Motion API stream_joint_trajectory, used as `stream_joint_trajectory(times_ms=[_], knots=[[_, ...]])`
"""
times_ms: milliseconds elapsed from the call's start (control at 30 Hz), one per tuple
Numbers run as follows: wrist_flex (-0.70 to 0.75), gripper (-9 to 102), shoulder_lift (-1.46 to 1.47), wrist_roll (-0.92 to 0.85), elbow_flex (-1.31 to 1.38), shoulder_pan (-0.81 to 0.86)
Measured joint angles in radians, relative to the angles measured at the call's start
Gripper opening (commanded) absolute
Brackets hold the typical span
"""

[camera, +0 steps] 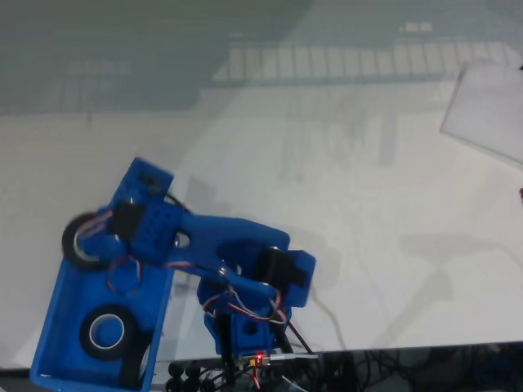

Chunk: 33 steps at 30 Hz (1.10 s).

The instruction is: Grasp all tape and put them in the bin.

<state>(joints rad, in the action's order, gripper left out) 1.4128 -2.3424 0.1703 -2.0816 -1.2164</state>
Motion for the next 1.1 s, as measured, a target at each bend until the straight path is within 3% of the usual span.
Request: stream_joint_trajectory(times_ms=[500,733,1100], knots=[[-0.021,1,-0.109,-0.023,-0.089,-0.110],[-0.021,25,-0.149,-0.026,-0.089,-0.110],[-0.021,29,-0.202,-0.026,-0.087,-0.098]])
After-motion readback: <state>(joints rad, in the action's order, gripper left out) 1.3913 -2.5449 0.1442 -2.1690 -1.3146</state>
